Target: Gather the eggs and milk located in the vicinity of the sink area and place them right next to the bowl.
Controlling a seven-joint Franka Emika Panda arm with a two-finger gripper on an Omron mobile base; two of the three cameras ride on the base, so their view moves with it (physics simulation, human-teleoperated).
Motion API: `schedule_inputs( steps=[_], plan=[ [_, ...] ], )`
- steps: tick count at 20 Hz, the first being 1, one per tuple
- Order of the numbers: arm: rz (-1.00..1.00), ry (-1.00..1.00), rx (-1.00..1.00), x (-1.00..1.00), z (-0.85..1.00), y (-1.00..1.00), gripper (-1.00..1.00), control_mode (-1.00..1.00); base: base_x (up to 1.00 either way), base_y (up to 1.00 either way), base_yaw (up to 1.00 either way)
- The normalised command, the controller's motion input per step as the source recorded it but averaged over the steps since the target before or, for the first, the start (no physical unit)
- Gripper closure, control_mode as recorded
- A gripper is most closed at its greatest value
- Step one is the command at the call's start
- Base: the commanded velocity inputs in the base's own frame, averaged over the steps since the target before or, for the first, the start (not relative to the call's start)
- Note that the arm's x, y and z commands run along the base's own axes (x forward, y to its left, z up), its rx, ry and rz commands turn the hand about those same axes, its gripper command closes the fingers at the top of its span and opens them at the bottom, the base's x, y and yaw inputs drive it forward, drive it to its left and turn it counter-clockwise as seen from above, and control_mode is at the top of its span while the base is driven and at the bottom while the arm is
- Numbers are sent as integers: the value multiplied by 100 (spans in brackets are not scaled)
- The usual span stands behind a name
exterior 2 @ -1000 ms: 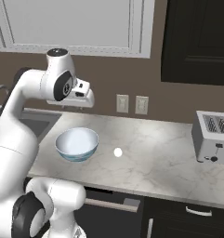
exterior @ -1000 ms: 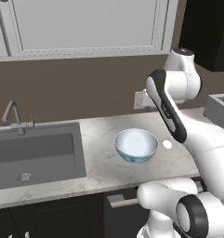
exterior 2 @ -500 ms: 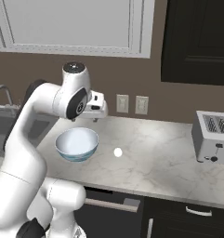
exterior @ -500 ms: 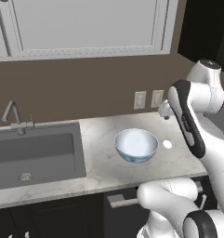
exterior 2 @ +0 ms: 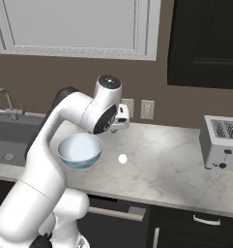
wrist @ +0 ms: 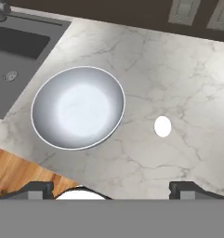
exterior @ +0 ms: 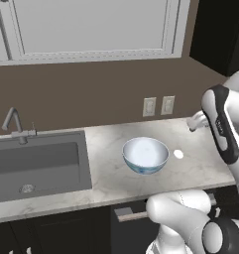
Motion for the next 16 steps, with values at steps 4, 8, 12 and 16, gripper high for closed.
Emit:
schedule_inputs(
  steps=[4,8,12,16],
  plan=[
    [31,-1,4,-10,-29,-21,-100,-100,0,0,0],
    [28,-8,2,-3,-41,-18,-100,-100,0,0,0],
    [25,-11,2,0,-41,-17,-100,-100,0,0,0],
    [22,-18,2,0,-36,-14,-100,-100,0,0,0]
  ],
)
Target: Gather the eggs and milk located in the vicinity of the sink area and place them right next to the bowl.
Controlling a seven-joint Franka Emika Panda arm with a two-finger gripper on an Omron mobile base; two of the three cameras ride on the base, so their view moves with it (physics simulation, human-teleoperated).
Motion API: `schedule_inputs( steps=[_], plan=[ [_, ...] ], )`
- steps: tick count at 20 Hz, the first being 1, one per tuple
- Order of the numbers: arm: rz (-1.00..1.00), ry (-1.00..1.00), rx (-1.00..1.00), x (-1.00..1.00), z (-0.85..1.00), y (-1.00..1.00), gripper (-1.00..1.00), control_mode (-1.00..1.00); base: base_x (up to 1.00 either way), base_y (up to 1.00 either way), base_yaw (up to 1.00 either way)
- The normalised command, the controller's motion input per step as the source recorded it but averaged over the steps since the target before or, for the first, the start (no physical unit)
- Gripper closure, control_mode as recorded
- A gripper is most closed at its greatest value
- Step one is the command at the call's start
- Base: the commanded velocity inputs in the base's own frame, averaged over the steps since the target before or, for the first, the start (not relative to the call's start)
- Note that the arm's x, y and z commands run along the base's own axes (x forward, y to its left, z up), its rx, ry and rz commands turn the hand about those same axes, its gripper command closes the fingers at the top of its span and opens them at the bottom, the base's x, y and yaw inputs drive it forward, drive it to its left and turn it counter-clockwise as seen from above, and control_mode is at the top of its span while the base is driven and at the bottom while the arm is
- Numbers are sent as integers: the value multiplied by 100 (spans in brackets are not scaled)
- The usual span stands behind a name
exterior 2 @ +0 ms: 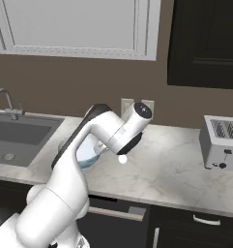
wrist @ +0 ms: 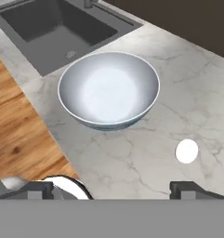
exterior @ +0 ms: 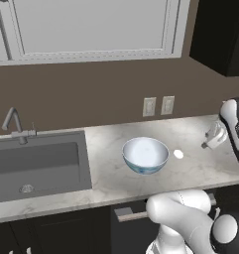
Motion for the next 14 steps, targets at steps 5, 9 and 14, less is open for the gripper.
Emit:
schedule_inputs(
  steps=[5,9,14],
  plan=[
    [23,-25,0,0,-40,-7,-100,-100,0,0,0],
    [24,-24,0,0,-36,0,-100,-100,0,0,0],
    [18,-9,0,0,-10,0,-100,-100,0,0,0]
  ],
)
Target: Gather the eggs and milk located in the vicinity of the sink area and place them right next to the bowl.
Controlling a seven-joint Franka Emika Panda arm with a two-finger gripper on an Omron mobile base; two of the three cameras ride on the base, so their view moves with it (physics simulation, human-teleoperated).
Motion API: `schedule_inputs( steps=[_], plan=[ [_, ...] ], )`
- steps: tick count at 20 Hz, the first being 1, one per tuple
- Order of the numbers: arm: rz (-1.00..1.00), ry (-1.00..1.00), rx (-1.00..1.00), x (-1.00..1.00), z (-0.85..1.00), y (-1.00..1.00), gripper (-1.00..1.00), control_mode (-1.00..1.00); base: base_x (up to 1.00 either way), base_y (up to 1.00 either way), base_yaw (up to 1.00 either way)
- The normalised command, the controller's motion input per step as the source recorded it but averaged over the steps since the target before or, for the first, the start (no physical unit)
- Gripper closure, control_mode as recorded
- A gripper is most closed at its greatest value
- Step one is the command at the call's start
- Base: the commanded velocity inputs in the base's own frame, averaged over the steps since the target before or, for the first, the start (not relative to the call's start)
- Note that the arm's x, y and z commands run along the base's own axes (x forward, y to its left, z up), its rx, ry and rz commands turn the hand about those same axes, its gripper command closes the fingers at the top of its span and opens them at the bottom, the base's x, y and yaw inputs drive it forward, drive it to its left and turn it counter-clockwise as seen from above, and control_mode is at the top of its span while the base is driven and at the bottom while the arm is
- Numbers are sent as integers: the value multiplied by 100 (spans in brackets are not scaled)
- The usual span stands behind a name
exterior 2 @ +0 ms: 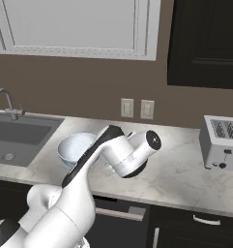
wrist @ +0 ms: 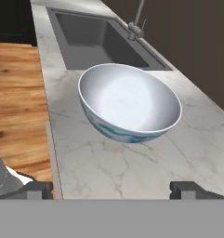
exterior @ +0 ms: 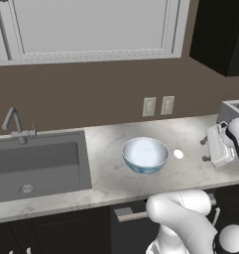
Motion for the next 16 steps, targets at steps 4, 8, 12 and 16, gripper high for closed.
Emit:
schedule_inputs(
  steps=[4,8,12,16],
  plan=[
    [6,0,0,0,-1,0,-100,-100,0,0,0],
    [0,3,0,1,0,0,-100,-100,0,0,0],
    [0,4,0,2,-5,0,-100,-100,0,0,0],
    [0,5,2,18,-18,0,-100,-100,0,0,0]
  ],
)
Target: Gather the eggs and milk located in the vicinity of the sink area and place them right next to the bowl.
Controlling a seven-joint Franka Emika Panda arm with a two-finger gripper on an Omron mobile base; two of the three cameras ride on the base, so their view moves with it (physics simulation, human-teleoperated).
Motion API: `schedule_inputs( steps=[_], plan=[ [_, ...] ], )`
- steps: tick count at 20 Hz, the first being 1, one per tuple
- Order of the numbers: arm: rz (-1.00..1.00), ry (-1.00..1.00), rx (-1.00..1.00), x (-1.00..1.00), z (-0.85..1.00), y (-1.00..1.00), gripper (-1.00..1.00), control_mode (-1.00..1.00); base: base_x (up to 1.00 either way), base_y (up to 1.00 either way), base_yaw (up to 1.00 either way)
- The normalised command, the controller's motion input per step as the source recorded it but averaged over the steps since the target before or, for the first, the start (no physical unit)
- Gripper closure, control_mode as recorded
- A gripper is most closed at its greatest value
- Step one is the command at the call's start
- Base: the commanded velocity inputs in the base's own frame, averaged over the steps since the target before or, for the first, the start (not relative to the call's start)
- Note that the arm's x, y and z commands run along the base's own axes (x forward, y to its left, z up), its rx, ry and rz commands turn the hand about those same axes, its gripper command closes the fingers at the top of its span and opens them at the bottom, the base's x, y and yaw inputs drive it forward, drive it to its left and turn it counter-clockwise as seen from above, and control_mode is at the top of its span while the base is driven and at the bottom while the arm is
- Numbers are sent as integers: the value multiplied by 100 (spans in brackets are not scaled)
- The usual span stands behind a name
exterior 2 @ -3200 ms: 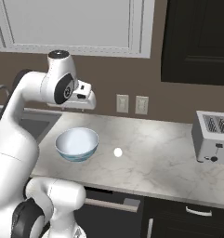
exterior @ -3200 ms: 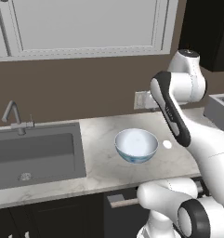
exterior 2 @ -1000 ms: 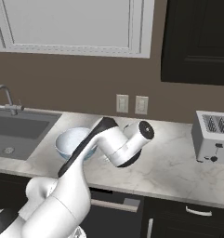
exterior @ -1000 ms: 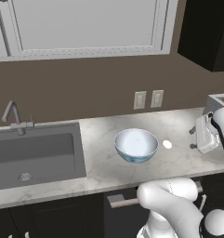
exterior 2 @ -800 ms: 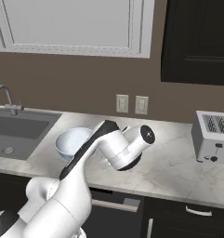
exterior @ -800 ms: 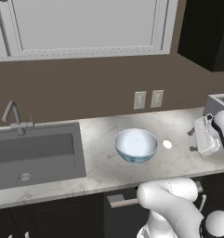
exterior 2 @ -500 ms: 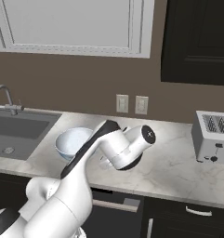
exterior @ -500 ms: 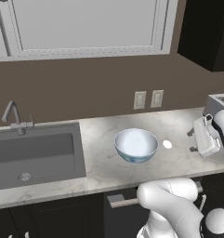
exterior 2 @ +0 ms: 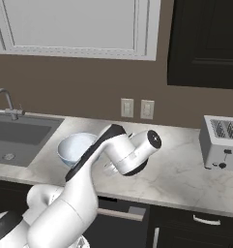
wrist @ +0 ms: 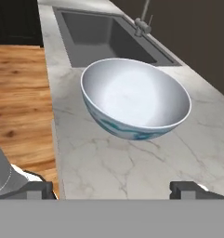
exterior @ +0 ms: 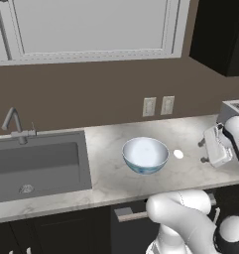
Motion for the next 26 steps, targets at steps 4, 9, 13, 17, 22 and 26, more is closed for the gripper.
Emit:
schedule_inputs(
  steps=[4,9,13,17,22,26],
  plan=[
    [0,4,3,27,-22,0,-100,-100,0,0,0],
    [0,3,5,34,-11,0,-100,-100,0,0,0],
    [0,0,6,42,-14,-4,-100,-100,0,0,0],
    [0,0,6,35,-21,-16,-100,-100,0,0,0],
    [0,0,6,26,-20,-15,-100,-100,0,0,0],
    [0,1,2,16,-18,-2,-100,-100,0,0,0]
  ],
)
